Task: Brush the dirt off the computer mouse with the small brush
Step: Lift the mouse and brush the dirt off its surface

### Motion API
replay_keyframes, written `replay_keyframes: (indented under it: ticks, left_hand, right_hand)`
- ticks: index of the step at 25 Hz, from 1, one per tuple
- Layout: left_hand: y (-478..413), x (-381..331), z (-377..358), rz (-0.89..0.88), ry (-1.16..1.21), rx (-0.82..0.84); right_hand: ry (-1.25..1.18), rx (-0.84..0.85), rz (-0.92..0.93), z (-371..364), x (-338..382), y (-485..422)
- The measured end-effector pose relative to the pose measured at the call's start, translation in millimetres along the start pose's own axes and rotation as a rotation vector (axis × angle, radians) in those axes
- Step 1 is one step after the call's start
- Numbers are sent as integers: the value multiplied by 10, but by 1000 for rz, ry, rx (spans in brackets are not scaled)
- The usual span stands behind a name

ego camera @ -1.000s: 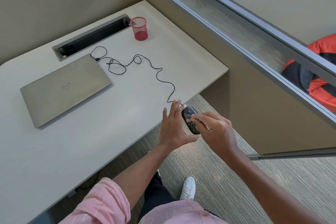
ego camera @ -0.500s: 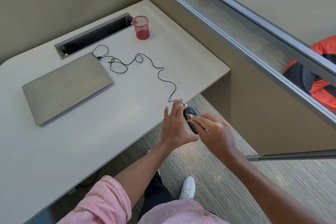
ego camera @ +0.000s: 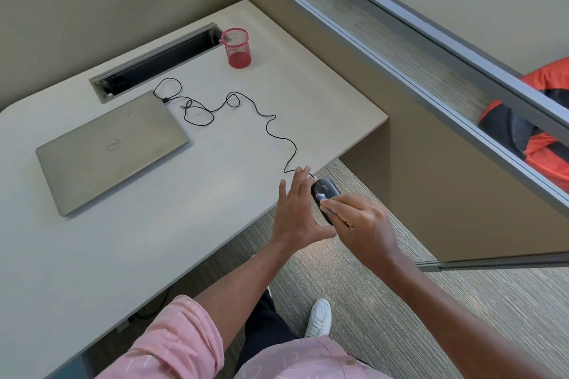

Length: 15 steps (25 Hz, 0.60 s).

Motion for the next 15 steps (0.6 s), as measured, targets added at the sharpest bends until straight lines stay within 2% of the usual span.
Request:
replay_keyframes:
  ticks: [11, 15]
  left_hand:
    - [2, -35, -10, 6, -30, 29]
    - [1, -40, 18, -2, 0, 15]
  right_hand:
    - [13, -32, 24, 89, -25, 43]
    - [8, 5, 21, 31, -19, 120]
Point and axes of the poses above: each hand's wrist, its own y-axis away from the middle knuckle, its own z-axis out of the back of the hand, x = y × z, the point moved 8 cm from there along -y, towards the middle knuckle, and after that the axes turned 14 degrees about z, right-handed, at the moved point
